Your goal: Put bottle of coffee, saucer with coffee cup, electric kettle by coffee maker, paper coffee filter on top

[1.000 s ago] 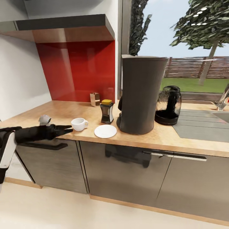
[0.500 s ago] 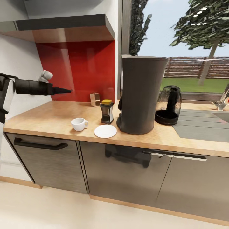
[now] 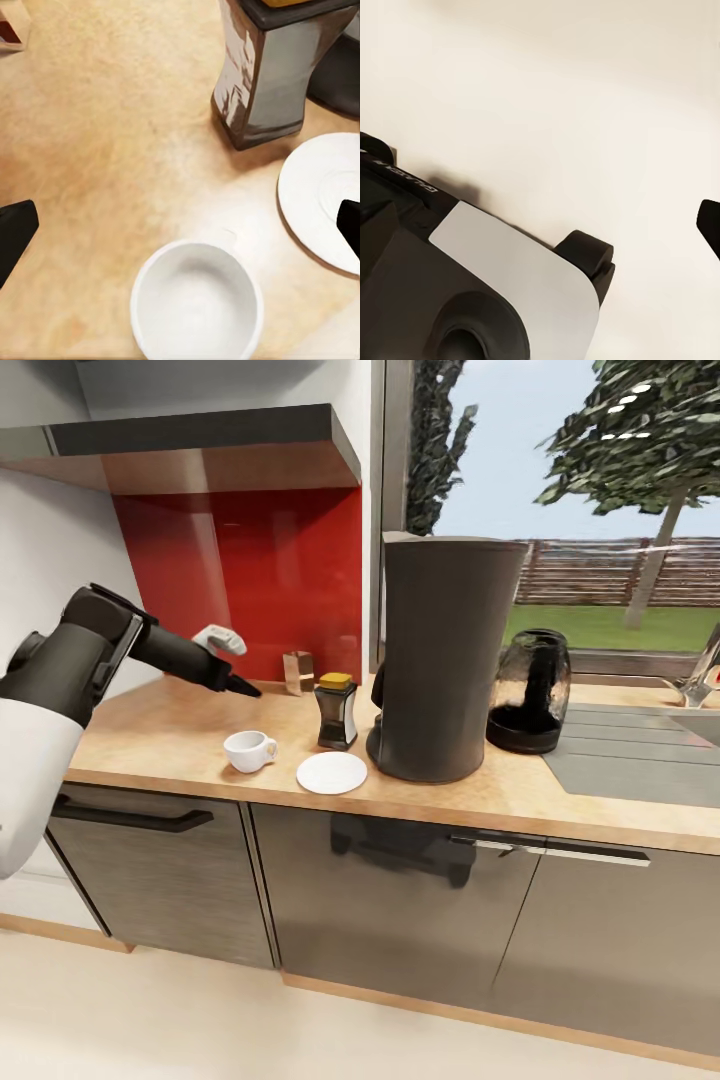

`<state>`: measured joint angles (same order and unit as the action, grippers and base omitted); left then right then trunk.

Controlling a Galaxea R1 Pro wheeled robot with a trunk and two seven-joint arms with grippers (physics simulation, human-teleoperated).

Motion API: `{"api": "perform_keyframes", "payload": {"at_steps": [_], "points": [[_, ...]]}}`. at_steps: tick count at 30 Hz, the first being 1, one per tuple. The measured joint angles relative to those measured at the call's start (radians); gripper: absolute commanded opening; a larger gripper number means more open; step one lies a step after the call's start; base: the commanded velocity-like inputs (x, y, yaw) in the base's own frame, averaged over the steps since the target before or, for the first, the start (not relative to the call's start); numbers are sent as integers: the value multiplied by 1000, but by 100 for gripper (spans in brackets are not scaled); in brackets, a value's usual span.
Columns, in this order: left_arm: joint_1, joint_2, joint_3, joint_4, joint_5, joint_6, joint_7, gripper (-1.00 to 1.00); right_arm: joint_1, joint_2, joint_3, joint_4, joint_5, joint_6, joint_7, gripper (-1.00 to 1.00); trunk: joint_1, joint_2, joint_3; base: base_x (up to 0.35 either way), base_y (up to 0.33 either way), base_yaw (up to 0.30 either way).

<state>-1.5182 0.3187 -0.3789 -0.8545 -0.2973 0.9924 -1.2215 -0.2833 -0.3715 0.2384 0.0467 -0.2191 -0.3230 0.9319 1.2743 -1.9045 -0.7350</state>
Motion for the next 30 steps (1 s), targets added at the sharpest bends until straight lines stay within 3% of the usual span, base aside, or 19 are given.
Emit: {"api": "perform_keyframes", "payload": {"at_steps": [12, 17, 19, 26, 30], "points": [[-1, 13, -23, 7, -6, -2, 0, 100, 0, 0, 0, 0, 0, 0, 0, 100, 0, 0, 0, 0, 0, 0], [0, 45, -26, 5, -5, -2, -1, 100, 0, 0, 0, 0, 0, 0, 0, 100, 0, 0, 0, 0, 0, 0], [0, 64, -46, 5, -5, -2, -2, 100, 0, 0, 0, 0, 0, 0, 0, 100, 0, 0, 0, 0, 0, 0], [-1, 79, -202, 7, -4, 0, -4, 100, 0, 0, 0, 0, 0, 0, 0, 100, 0, 0, 0, 0, 0, 0], [-1, 82, -230, 15, -4, -1, -5, 100, 0, 0, 0, 0, 0, 0, 0, 100, 0, 0, 0, 0, 0, 0]]}}
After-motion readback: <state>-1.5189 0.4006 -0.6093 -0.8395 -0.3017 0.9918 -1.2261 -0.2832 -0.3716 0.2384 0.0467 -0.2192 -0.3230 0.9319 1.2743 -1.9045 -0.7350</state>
